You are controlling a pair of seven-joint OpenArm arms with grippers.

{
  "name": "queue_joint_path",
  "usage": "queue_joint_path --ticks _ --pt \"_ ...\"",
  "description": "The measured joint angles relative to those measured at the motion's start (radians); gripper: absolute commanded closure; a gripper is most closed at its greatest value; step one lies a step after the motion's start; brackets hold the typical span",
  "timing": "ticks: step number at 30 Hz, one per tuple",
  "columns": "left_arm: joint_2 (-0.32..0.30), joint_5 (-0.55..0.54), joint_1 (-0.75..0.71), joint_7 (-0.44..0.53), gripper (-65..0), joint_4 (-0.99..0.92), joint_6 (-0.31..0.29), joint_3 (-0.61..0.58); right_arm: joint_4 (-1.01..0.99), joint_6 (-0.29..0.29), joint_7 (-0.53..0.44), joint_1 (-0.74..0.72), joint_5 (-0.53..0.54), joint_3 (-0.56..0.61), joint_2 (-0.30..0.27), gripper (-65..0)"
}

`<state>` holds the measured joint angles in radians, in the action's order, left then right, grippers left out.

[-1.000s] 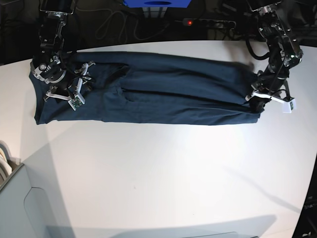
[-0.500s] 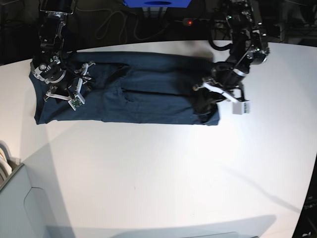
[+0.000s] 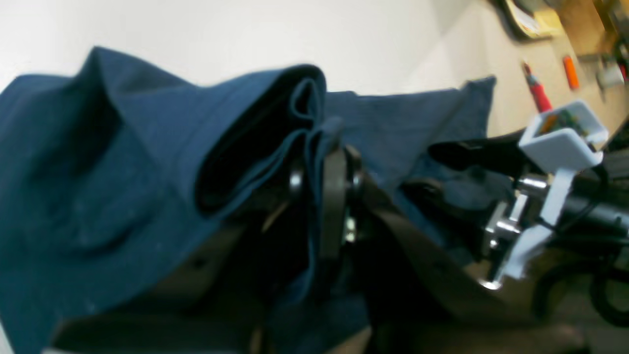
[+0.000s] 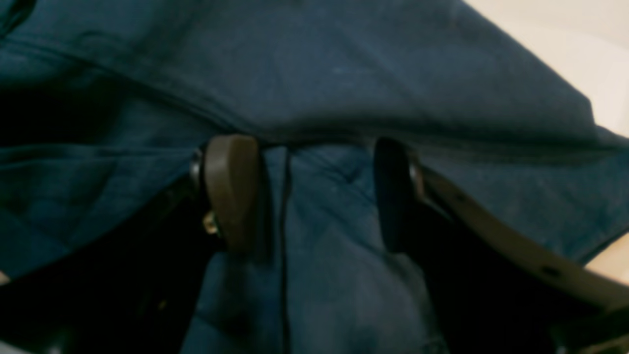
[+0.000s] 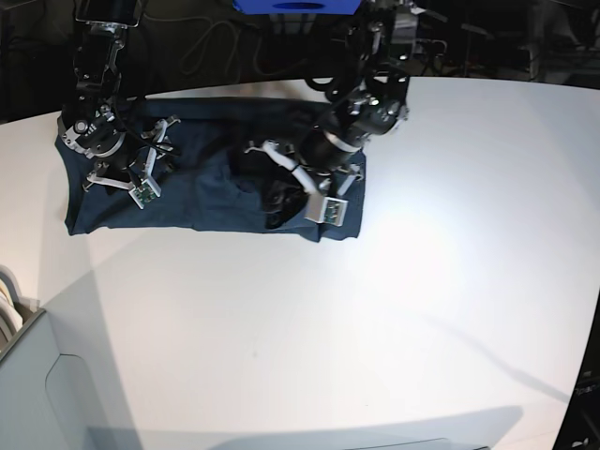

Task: Fold the T-shirt properly
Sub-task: 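Fold the held end with the left gripper over toward the right gripper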

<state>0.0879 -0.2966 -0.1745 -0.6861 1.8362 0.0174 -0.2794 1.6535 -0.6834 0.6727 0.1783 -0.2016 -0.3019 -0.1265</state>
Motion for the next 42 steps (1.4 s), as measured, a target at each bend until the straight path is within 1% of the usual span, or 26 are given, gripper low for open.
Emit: queue_joint_path --ticks 4,11,17,23,26,28,33,38,42 --pt "0.0 0.01 0.029 0.037 0.0 -0.08 0.001 -0.076 0.0 0.0 0.0 0.0 0.0 0.0 0.0 -35.3" --pt "-0.002 0.008 0.098 0.039 0.0 -0.173 0.001 -0.164 0.0 0.0 0.0 0.0 0.0 0.001 0.0 -35.3" --pt "0.032 0.013 0.113 0.035 0.0 -0.21 0.001 -0.163 0.0 0.0 0.0 0.0 0.0 0.001 0.0 -35.3" --pt "0.032 0.008 0.142 0.047 0.0 -0.233 0.002 -0.163 0.0 0.0 0.0 0.0 0.0 0.001 0.0 -35.4" --pt "0.044 0.009 0.155 0.027 0.0 -0.274 0.001 -0.164 0.0 0.0 0.0 0.0 0.0 0.001 0.0 -35.4" --pt "0.051 0.008 0.167 0.032 0.0 -0.293 0.001 -0.164 0.0 0.0 0.0 0.0 0.0 0.001 0.0 -35.4" --pt "0.051 0.006 0.171 0.039 0.0 -0.293 0.001 -0.164 0.0 0.0 0.0 0.0 0.0 0.001 -0.001 -35.4" --pt "0.051 0.008 0.172 0.039 0.0 -0.291 0.002 -0.223 0.0 0.0 0.0 0.0 0.0 0.001 -0.001 -35.4" --pt "0.051 0.003 0.172 0.039 0.0 -0.291 0.001 -0.236 0.0 0.0 0.0 0.0 0.0 0.001 -0.001 -35.4"
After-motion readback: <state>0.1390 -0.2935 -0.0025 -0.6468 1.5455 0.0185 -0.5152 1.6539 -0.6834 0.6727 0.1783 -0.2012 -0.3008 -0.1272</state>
